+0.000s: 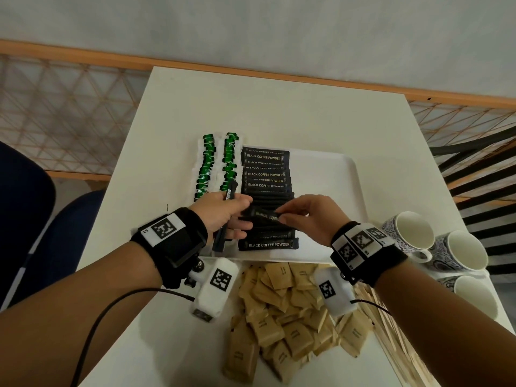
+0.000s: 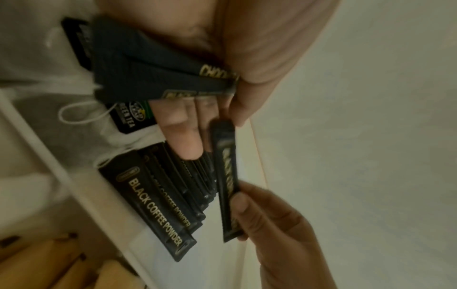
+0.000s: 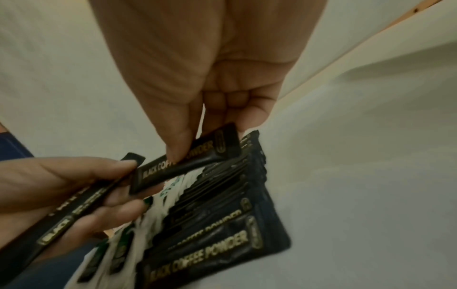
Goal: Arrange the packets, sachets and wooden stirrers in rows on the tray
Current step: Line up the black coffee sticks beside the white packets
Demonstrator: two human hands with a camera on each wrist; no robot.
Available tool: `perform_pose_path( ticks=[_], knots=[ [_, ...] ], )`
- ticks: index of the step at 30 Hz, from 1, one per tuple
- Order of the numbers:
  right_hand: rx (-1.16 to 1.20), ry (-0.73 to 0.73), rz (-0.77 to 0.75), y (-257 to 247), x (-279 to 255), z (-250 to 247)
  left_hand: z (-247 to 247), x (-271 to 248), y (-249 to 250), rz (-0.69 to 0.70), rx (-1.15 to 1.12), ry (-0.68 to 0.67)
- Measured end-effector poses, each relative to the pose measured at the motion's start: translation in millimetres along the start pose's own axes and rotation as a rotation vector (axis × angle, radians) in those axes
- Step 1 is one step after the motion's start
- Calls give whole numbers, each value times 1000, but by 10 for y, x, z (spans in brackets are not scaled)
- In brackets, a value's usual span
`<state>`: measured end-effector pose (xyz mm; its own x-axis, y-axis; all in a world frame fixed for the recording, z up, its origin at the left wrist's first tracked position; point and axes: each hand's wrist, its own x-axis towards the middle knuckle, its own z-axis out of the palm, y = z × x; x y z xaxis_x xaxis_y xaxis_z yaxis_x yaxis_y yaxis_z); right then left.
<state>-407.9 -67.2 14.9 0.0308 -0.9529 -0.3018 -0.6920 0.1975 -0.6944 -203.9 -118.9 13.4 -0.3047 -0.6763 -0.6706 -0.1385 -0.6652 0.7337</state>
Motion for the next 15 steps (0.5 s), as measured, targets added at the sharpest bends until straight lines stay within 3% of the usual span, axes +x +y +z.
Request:
perform_pose_path(
  ticks=[5,7,11,15],
  knots=[
    [-230,-171,68,111,-50,21,-130,-37,109,-93,-175,63],
    [-289,-230,66,111,-55,100,-170,-32,126,-71,-203,78],
    [-338,-220,62,83,-17,217,-211,-5,117,26,-54,175],
    [-379,-188,38,45,4,265,-241,-30,139,36,-18,154]
  ],
)
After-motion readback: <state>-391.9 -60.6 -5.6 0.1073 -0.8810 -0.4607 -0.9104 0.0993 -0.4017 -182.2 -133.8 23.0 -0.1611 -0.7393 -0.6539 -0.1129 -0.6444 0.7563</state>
